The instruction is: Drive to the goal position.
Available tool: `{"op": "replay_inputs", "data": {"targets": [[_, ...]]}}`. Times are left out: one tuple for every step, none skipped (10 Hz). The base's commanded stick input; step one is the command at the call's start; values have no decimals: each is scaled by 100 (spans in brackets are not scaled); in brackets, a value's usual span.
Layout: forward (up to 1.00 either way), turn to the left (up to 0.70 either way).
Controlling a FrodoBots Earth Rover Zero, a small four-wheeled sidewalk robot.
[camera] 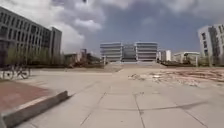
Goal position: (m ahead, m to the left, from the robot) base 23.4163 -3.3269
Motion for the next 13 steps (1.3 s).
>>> {"op": "replay_inputs", "data": {"targets": [[100, 0], [100, 0], [100, 0], [100, 0], [100, 0], [100, 0], [100, 0], [100, 0], [100, 0], [100, 0], [100, 0], [100, 0], [100, 0]]}}
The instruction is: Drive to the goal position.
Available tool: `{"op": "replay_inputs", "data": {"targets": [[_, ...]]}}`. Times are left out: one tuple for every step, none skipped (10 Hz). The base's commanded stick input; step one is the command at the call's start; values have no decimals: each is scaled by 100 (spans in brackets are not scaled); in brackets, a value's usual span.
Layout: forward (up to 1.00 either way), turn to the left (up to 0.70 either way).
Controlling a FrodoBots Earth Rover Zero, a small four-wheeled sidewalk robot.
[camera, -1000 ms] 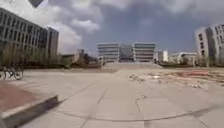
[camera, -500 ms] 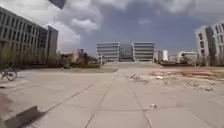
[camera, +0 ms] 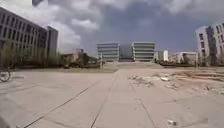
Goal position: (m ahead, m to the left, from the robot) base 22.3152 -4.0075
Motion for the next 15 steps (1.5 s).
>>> {"op": "replay_inputs", "data": {"targets": [[100, 0], [100, 0], [100, 0], [100, 0], [100, 0], [100, 0], [100, 0], [100, 0], [100, 0], [100, 0], [100, 0], [100, 0], [100, 0], [100, 0], [100, 0]]}}
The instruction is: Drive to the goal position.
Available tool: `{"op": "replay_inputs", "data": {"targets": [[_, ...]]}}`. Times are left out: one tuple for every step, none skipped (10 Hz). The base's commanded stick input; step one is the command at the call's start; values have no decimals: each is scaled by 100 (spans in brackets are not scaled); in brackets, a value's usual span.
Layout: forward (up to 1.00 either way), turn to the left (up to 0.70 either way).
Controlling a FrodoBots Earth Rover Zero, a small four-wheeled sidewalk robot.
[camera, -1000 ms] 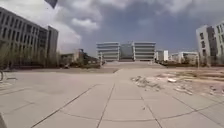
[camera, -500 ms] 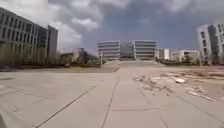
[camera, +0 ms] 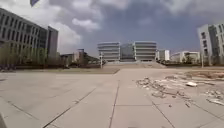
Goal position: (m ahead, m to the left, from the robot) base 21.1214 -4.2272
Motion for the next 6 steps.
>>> {"op": "replay_inputs", "data": {"targets": [[100, 0], [100, 0], [100, 0], [100, 0], [100, 0], [100, 0]]}}
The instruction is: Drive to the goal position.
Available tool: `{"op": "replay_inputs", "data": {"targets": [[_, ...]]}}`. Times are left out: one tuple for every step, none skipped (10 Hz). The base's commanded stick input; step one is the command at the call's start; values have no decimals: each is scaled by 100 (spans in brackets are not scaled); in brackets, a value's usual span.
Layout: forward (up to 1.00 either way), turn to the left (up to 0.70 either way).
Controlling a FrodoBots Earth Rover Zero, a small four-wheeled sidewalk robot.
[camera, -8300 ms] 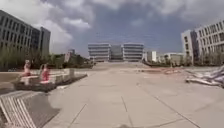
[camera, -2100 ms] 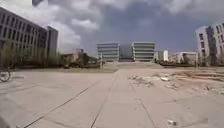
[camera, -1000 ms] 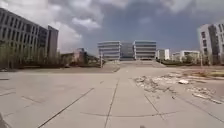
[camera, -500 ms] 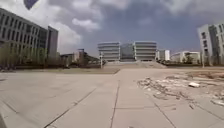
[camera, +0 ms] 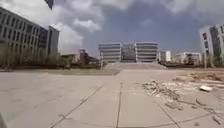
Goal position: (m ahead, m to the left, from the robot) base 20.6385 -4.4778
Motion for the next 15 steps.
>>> {"op": "replay_inputs", "data": {"targets": [[100, 0], [100, 0], [100, 0], [100, 0], [100, 0], [100, 0], [100, 0], [100, 0], [100, 0], [100, 0], [100, 0], [100, -2], [100, -2], [100, -2], [100, -3]]}}
